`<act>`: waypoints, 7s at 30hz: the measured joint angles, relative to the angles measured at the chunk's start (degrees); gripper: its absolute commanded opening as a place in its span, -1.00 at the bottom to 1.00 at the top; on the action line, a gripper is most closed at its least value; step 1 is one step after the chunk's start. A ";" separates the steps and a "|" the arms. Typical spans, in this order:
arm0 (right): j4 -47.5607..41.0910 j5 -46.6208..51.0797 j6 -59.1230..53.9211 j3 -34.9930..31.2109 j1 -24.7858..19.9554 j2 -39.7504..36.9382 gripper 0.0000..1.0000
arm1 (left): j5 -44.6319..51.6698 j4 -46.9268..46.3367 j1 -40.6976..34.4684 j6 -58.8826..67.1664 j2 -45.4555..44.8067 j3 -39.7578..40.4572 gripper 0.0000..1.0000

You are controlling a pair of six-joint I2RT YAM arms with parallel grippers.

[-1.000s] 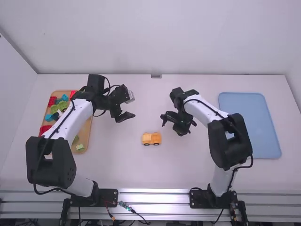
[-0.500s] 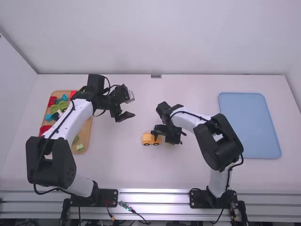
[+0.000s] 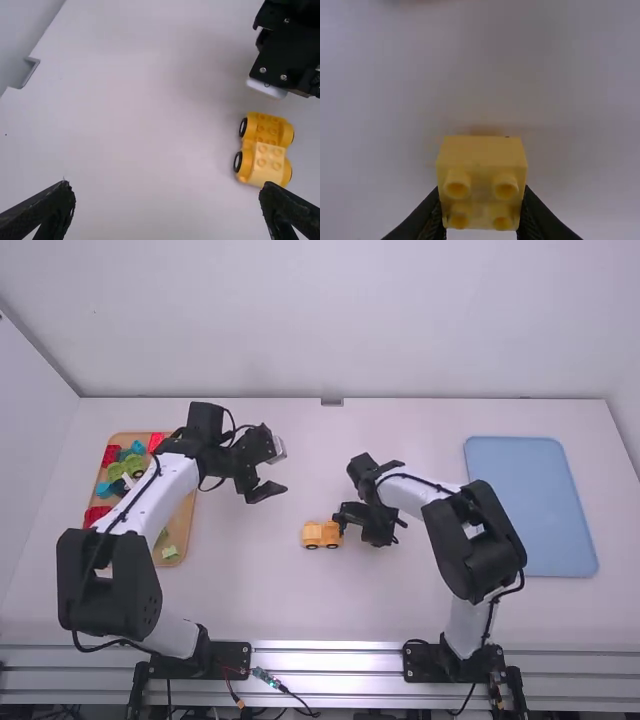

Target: Assemble lego blocks to make yellow taxi

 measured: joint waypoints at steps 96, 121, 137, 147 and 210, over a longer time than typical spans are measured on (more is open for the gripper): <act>67.45 -45.03 -0.31 -46.14 -20.87 -15.10 0.18 | 23.47 52.46 -4.20 -4.20 9.84 -35.34 0.98; 64.94 -45.53 -1.31 -40.92 -20.59 -8.55 0.18 | 23.45 52.28 -4.20 -4.20 9.84 -35.34 0.98; 64.76 -45.57 -1.49 -40.70 -20.59 -8.35 -0.26 | 23.47 52.24 -4.20 -4.20 9.84 -35.34 0.98; 63.45 -46.66 -1.53 -40.70 -20.59 -8.48 -0.43 | 22.97 51.80 -4.20 -4.22 9.84 -35.34 0.98; 48.87 -51.32 -8.17 -25.79 -9.03 -10.12 -0.81 | 21.09 63.98 -11.15 -7.54 29.42 -26.99 -0.64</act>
